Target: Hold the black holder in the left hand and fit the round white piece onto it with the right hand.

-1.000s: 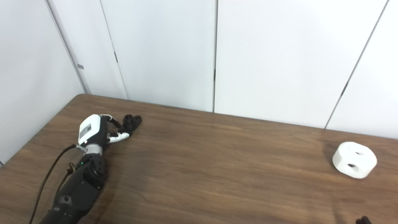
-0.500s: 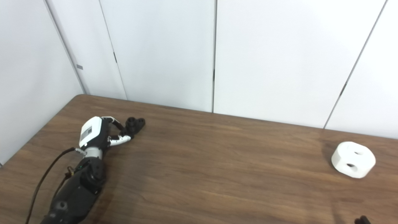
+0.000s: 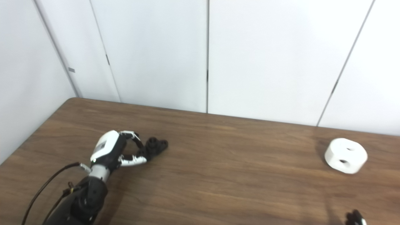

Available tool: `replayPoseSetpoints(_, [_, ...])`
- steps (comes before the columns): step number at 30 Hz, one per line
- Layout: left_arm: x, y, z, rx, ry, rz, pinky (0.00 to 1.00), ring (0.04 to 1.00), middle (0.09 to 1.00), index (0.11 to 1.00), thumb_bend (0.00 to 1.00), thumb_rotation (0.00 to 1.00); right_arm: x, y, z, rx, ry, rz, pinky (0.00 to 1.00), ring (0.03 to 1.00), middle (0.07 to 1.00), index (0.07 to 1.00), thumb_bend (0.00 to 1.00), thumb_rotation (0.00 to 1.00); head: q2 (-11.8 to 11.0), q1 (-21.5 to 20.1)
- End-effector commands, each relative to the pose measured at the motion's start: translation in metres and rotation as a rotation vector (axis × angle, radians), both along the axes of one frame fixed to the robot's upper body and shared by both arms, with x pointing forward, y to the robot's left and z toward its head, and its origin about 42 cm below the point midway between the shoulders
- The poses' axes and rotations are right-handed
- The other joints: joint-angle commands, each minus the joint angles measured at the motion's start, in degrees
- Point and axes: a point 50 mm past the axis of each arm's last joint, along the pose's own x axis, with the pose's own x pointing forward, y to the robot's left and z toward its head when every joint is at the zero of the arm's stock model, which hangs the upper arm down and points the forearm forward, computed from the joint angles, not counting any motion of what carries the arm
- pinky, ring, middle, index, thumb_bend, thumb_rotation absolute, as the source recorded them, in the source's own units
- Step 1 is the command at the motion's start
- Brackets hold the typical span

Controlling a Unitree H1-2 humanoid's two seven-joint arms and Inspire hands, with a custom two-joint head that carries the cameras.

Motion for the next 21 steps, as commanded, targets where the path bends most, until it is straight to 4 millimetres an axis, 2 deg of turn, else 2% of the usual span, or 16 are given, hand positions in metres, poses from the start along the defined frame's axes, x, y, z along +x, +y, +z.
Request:
replayPoseSetpoints(1, [-0.016, -0.026, -0.015, -0.067, 0.093, -0.124, 0.79, 0.877, 0.798, 0.485, 0.52, 0.05, -0.001, 0.008, 0.003, 0.001, 0.004, 0.014, 1.0, 0.999, 0.981, 0.999, 0.62, 1.0, 0.2, -0.6])
replayPoseSetpoints(6, [-0.037, -0.056, -0.017, -0.109, 0.129, -0.257, 0.76, 0.873, 0.822, 0.486, 0.52, 0.05, 0.001, 0.014, 0.004, -0.024, -0.003, 0.011, 1.0, 0.977, 0.967, 0.988, 0.63, 1.0, 1.1, -3.2])
replayPoseSetpoints(10, [-0.052, -0.077, -0.014, -0.096, 0.133, -0.349, 0.82, 0.925, 0.842, 0.486, 0.52, 0.06, 0.001, 0.019, 0.006, -0.029, -0.007, 0.026, 1.0, 0.978, 0.964, 0.988, 0.61, 1.0, 1.9, -4.9])
replayPoseSetpoints(21, [-0.095, -0.111, -0.007, 0.018, 0.148, -0.566, 0.85, 0.929, 0.851, 0.487, 0.52, 0.05, 0.006, 0.033, 0.011, -0.024, 0.012, 0.04, 1.0, 0.982, 0.957, 0.984, 0.61, 1.0, 5.0, -8.5])
